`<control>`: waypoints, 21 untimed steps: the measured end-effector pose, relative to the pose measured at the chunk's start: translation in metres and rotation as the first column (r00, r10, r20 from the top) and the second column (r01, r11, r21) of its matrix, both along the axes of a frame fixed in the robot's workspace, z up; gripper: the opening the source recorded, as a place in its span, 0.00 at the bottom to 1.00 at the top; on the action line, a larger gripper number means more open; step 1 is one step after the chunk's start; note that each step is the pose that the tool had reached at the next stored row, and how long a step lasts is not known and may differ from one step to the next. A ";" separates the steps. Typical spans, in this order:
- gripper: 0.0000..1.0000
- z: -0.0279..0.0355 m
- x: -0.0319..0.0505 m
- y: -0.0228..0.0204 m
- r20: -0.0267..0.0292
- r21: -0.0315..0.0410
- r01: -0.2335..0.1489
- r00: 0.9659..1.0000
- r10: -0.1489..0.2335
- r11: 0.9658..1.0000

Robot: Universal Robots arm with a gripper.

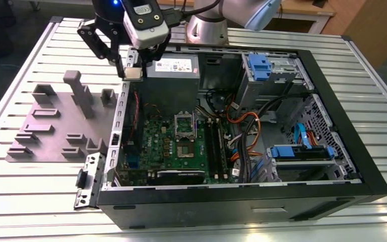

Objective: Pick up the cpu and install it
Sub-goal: 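Pick up the cpu and move it towards the insertion slot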

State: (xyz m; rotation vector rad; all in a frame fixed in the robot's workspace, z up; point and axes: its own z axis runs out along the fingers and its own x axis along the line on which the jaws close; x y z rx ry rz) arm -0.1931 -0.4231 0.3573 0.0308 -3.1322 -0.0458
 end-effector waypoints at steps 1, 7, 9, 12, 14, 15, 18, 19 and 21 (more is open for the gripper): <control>0.47 0.0000 0.0007 0.0000 0.000 0.000 0.000 1.000 0.000 1.000; 0.47 -0.0001 0.0056 0.0000 0.000 0.000 0.000 1.000 0.000 1.000; 0.47 -0.0001 0.0072 0.0000 0.000 0.000 0.000 1.000 0.000 1.000; 0.47 -0.0001 0.0086 0.0000 0.000 0.000 0.000 1.000 0.000 1.000; 0.47 -0.0001 0.0088 0.0000 0.000 0.000 0.000 1.000 0.000 1.000; 0.47 -0.0001 0.0090 0.0000 0.000 0.000 0.000 1.000 0.000 1.000; 0.47 0.0000 0.0091 0.0000 0.000 0.000 0.000 1.000 0.000 1.000; 0.47 -0.0001 0.0092 0.0000 0.000 0.000 0.000 1.000 0.000 1.000; 0.47 -0.0001 0.0092 0.0000 0.000 0.000 0.000 1.000 0.000 1.000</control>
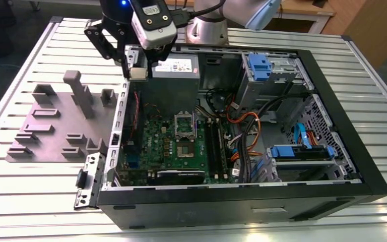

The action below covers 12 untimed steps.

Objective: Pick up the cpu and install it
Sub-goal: 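Pick up the cpu and move it towards the insertion slot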

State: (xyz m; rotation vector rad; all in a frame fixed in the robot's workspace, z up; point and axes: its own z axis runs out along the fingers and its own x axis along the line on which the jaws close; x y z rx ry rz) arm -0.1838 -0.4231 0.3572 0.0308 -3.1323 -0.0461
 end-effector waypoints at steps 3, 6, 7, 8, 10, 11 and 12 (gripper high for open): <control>0.47 0.0000 0.0010 0.0000 0.000 0.000 0.000 1.000 0.000 1.000; 0.47 0.0000 0.0045 0.0000 0.000 0.000 0.000 1.000 0.000 1.000; 0.47 0.0000 0.0072 0.0000 0.000 0.000 0.000 1.000 0.000 1.000; 0.47 0.0000 0.0101 0.0000 0.000 0.000 0.000 1.000 0.000 1.000; 0.47 0.0000 0.0163 0.0000 0.000 0.000 0.000 1.000 0.000 1.000; 0.47 0.0000 0.0197 0.0000 0.000 0.000 0.000 1.000 0.000 1.000; 0.47 0.0000 0.0230 0.0000 0.000 0.000 0.000 1.000 0.000 1.000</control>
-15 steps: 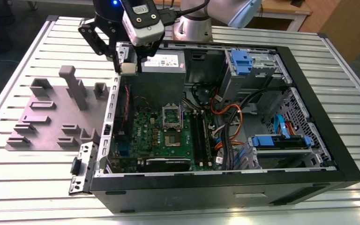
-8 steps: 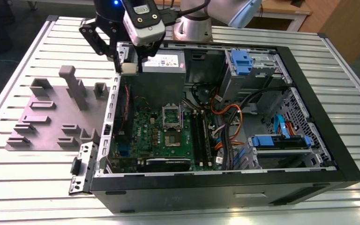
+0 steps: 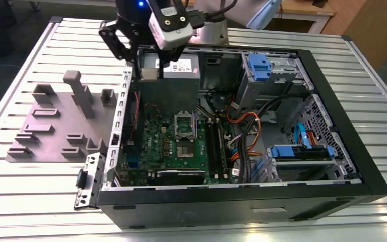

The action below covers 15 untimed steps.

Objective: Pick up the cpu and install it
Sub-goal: 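Pick up the cpu and move it towards the insertion slot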

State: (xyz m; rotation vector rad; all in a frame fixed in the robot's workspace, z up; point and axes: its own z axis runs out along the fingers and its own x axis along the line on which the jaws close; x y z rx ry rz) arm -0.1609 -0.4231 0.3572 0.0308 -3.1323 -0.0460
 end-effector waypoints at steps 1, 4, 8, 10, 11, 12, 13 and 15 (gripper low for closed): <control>0.47 0.0000 0.0026 0.0000 0.000 0.000 0.000 1.000 0.000 1.000; 0.47 0.0000 0.0058 -0.0004 0.000 0.000 0.002 1.000 -0.002 1.000; 0.47 -0.0001 0.0064 -0.0050 0.000 0.000 0.009 1.000 -0.009 1.000; 0.47 -0.0003 0.0064 -0.0083 0.000 0.000 0.013 1.000 -0.013 1.000; 0.47 -0.0004 0.0064 -0.0099 0.000 0.000 0.015 1.000 -0.015 1.000; 0.47 -0.0005 0.0064 -0.0109 0.000 0.000 0.017 1.000 -0.017 1.000; 0.47 -0.0005 0.0065 -0.0111 0.000 0.000 0.018 1.000 -0.018 1.000; 0.47 -0.0005 0.0066 -0.0111 0.000 0.000 0.018 1.000 -0.018 1.000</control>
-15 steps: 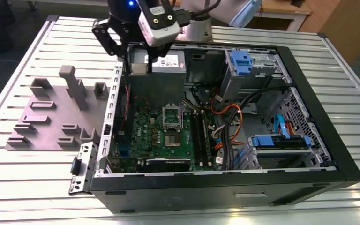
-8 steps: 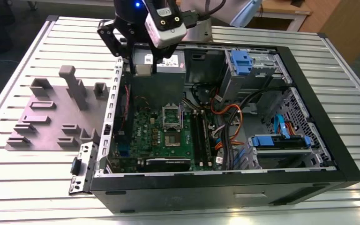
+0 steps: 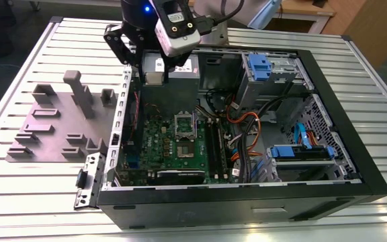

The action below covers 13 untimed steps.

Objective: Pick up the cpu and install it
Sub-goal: 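Pick up the cpu and move it towards the insertion slot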

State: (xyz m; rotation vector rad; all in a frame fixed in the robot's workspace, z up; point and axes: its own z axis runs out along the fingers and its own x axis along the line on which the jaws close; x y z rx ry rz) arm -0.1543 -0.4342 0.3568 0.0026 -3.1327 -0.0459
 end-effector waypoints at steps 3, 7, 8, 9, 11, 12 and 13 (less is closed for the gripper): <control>0.47 0.0000 0.0004 0.0000 0.000 0.000 0.000 1.000 0.000 1.000; 0.47 0.0000 0.0004 0.0000 0.000 0.000 0.000 1.000 0.000 1.000; 0.47 0.0000 0.0005 0.0000 0.000 0.000 0.000 1.000 0.000 1.000; 0.47 0.0000 0.0005 0.0000 0.000 0.000 0.000 1.000 0.000 1.000; 0.47 0.0000 0.0005 0.0000 0.000 0.000 0.000 1.000 0.000 1.000; 0.47 0.0000 0.0006 0.0000 0.000 0.000 0.000 1.000 0.000 1.000; 0.47 0.0000 0.0010 0.0000 0.000 0.000 0.000 1.000 0.000 1.000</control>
